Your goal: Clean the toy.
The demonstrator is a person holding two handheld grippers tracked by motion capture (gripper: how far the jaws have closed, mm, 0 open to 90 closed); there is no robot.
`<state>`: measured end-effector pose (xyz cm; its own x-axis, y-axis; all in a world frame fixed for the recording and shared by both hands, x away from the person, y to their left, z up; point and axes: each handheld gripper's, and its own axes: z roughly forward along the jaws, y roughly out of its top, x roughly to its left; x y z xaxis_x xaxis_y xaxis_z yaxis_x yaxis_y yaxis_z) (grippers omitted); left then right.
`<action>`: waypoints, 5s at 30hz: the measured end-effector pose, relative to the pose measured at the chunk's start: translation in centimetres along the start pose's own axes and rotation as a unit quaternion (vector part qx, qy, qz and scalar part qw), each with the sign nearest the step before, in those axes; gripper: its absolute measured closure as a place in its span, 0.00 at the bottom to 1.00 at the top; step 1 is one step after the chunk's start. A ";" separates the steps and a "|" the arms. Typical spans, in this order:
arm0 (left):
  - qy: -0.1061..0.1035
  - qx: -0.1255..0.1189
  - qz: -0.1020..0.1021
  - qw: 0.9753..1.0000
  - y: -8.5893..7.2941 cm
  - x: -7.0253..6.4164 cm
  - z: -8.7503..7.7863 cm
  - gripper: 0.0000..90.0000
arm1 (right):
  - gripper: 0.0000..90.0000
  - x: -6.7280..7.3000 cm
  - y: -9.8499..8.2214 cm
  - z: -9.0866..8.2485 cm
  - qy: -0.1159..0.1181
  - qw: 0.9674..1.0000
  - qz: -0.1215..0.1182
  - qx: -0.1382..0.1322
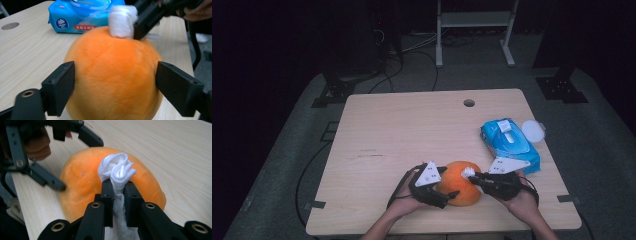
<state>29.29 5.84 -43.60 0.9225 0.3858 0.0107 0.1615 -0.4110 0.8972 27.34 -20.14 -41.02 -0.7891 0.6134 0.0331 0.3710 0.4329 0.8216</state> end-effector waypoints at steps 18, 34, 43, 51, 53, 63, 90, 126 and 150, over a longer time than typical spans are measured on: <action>-0.066 0.034 -0.055 0.996 -1.4 2.4 0.5 0.22 | 0.88 -0.7 -0.4 -0.1 0.011 1.000 0.011 0.003; 0.043 -0.003 0.042 0.998 1.5 -1.2 -0.5 0.32 | 0.88 1.7 1.9 -1.4 -0.015 0.998 -0.025 -0.056; 0.012 -0.019 -0.002 1.000 0.9 0.0 -0.3 0.16 | 0.88 -0.4 0.3 -1.0 -0.015 1.000 0.007 -0.023; 0.001 -0.018 -0.015 1.000 0.9 -0.6 0.2 0.31 | 0.88 1.1 1.2 -1.2 -0.027 0.999 -0.020 -0.035; 0.001 -0.014 0.008 1.000 1.2 -1.3 0.3 0.31 | 0.88 2.1 1.7 -1.2 -0.015 0.999 -0.035 -0.039; -0.016 0.006 -0.021 1.000 0.4 -0.5 1.2 0.19 | 0.88 2.2 1.7 -1.5 -0.005 0.998 -0.052 -0.036; -0.002 0.012 -0.010 1.000 0.2 -0.9 1.8 0.33 | 0.88 4.6 2.1 -0.1 -0.005 0.996 -0.087 0.002; -0.038 0.011 -0.084 0.996 -0.7 1.2 1.1 0.20 | 0.88 1.4 0.4 -0.3 0.003 1.000 -0.028 -0.001; -0.035 -0.014 -0.038 0.999 -0.8 1.6 0.6 0.17 | 0.88 1.5 0.5 -0.4 0.010 1.000 -0.029 0.003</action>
<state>30.87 6.32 -44.58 0.9304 0.3559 -0.0878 0.2229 -0.3594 0.9062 26.11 -19.28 -40.36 -0.8192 0.5735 -0.0021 0.3281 0.4716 0.8185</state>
